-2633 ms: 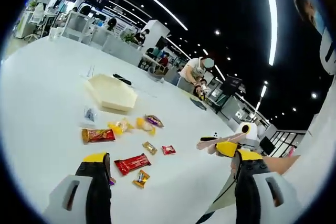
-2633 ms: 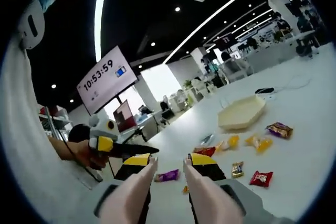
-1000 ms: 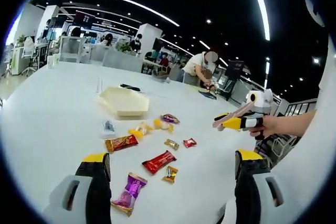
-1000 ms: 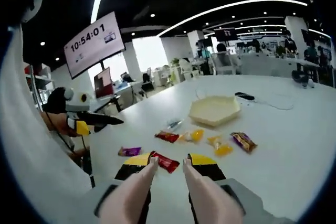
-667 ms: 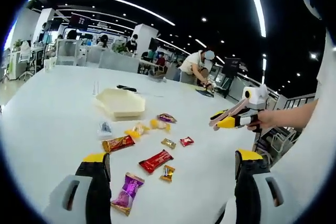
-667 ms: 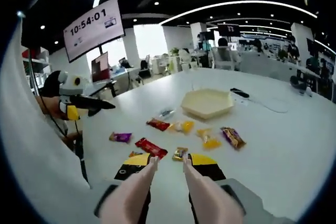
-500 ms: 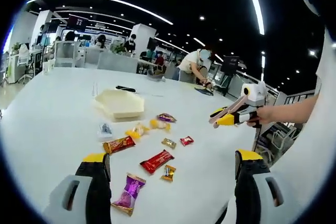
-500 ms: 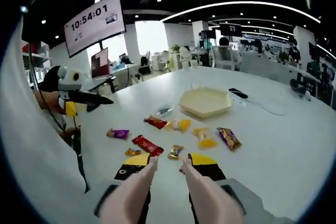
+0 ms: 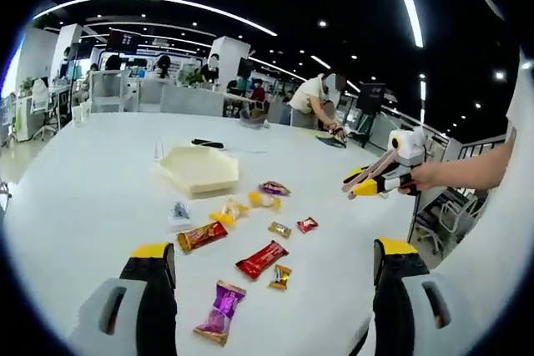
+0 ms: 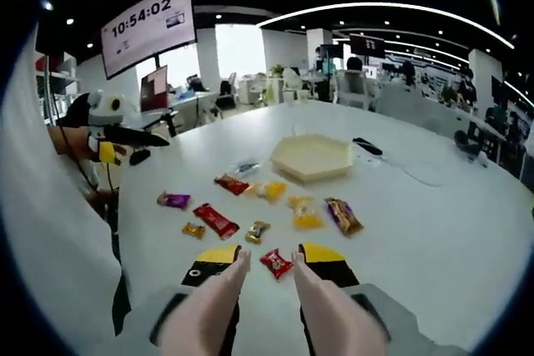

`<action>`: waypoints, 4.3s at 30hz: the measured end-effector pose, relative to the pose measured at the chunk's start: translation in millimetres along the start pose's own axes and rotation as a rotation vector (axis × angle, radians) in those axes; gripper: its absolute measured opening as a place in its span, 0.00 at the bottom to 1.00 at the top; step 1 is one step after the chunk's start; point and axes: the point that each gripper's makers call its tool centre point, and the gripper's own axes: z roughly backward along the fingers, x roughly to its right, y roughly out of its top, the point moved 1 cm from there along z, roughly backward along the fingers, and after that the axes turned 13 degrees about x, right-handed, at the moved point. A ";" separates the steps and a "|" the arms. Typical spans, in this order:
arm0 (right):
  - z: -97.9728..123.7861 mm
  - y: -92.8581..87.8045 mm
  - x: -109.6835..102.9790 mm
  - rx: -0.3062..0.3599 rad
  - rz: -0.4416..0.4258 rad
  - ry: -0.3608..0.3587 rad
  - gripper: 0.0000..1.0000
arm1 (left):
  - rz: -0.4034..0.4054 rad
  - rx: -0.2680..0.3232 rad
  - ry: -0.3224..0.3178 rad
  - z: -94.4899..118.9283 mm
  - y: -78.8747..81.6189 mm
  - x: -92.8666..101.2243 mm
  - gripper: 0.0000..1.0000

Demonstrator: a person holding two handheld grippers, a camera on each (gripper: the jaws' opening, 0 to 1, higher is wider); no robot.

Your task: Place the target food into the container with the food tongs after gripping and lifting it, then release it inside without dropping or visibly crushing the food.

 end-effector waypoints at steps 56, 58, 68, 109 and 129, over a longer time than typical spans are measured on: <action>-59.1 -50.6 -12.7 -0.209 0.190 0.243 0.24 | 0.014 -0.021 0.012 -6.0 -5.2 -0.6 0.99; -60.0 -52.0 -16.4 -0.216 0.232 0.271 0.24 | -0.004 -0.021 0.013 -2.1 -2.3 1.2 0.99; -72.3 -60.9 -7.4 -0.243 0.290 0.270 0.22 | 0.048 -0.002 0.051 3.5 -1.2 -6.2 0.99; -82.0 -70.7 -12.0 -0.246 0.150 0.238 0.26 | 0.142 0.078 0.116 14.4 5.5 -4.9 0.99; -75.3 -80.5 -22.3 -0.262 0.175 0.217 0.26 | 0.156 0.079 0.125 22.3 1.0 -3.2 0.99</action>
